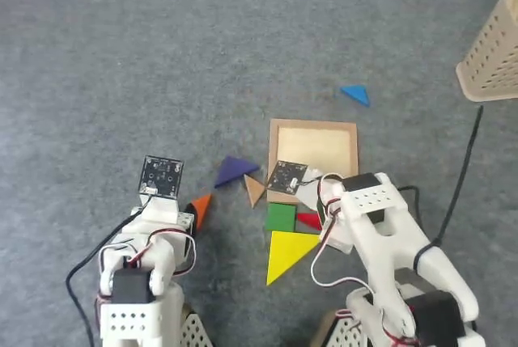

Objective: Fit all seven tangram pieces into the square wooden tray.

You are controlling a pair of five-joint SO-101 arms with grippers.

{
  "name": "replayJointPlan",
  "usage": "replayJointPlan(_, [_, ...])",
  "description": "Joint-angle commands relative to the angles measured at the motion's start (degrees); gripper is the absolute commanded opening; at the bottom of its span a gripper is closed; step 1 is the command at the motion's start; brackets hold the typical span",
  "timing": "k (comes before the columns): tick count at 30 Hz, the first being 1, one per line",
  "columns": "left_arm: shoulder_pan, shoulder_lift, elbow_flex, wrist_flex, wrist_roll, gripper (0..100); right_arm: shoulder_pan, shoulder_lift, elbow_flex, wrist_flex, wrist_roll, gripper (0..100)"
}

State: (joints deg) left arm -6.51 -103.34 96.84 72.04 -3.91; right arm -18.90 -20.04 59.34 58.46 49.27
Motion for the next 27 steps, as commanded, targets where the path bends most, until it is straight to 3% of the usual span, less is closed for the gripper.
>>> replayJointPlan(1, [0.0, -0.9, -0.3, 0.4, 0.3, 13, 0.5, -0.7, -5.2, 3.2, -5.0, 4.0])
replayJointPlan(12, [0.0, -0.9, -0.3, 0.4, 0.3, 13, 0.5, -0.7, -23.7, 14.9, -27.2, 0.6])
replayJointPlan(19, [0.0, -0.9, -0.3, 0.4, 0.3, 13, 0.0, 2.5, -37.7, 11.4, -43.0, 0.6])
replayJointPlan(27, [0.0, -0.9, -0.3, 0.4, 0.3, 13, -1.6, 20.9, -46.2, 6.0, -54.4, 0.6])
